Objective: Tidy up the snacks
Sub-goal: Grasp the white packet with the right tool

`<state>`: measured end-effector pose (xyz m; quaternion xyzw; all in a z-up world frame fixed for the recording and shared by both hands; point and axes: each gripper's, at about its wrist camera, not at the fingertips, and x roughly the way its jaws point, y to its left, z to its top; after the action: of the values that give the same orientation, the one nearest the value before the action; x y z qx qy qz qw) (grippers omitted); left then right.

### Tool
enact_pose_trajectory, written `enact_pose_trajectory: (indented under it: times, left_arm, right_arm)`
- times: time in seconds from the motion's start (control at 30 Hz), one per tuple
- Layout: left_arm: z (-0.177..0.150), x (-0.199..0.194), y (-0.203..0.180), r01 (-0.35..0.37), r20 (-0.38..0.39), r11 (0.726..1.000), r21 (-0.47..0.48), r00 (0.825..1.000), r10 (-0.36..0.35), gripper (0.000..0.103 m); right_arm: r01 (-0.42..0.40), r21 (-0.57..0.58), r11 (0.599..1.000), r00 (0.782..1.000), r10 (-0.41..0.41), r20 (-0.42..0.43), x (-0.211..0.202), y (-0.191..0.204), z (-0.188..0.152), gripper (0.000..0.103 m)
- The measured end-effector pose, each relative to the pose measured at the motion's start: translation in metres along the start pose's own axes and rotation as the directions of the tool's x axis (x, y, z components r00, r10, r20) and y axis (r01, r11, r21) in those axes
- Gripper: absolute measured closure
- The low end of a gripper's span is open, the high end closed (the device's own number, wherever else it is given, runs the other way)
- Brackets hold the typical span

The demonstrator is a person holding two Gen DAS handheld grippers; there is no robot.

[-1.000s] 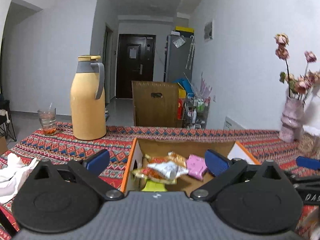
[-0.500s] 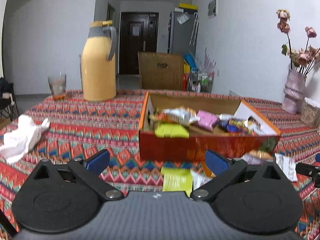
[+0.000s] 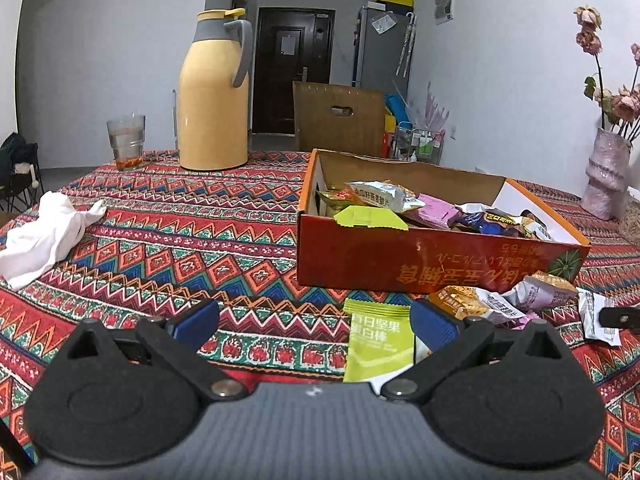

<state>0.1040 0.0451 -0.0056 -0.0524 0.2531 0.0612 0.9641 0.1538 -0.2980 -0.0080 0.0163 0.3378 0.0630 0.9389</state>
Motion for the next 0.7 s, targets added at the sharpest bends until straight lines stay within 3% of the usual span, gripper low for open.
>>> enact_pose_trajectory:
  times: [0.1,0.17,0.3,0.37,0.43,0.7]
  left_arm:
    - [0.0,0.0,0.002,0.007,0.001,1.0,-0.008,1.0,-0.007,0.0]
    - [0.0,0.001,0.001,0.009,-0.001,1.0,-0.009,1.0,-0.009,0.0]
    - [0.0,0.001,0.003,0.019,0.0,1.0,-0.018,1.0,-0.019,0.0]
    - [0.0,0.0,0.003,0.021,0.003,1.0,-0.018,1.0,-0.021,0.0]
    - [-0.001,0.0,0.002,0.023,0.002,1.0,-0.018,1.0,-0.023,0.0]
    - [-0.001,0.002,0.003,0.02,-0.006,1.0,-0.022,1.0,-0.02,0.0]
  right_arm:
    - [0.019,0.033,0.999,0.998,-0.018,-0.053,0.021,-0.002,0.006,0.002]
    - [0.032,0.042,0.999,0.997,-0.029,-0.072,0.032,0.0,0.009,0.015]
    - [0.059,0.023,0.998,0.995,-0.057,-0.081,0.044,0.009,0.011,0.029]
    - [0.072,0.008,0.997,0.994,-0.071,-0.087,0.048,0.014,0.009,0.048]
    - [0.066,0.0,0.998,0.995,-0.066,-0.068,0.046,0.019,0.007,0.056]
    - [0.027,0.022,0.999,1.0,-0.027,-0.001,0.027,0.022,-0.002,0.064]
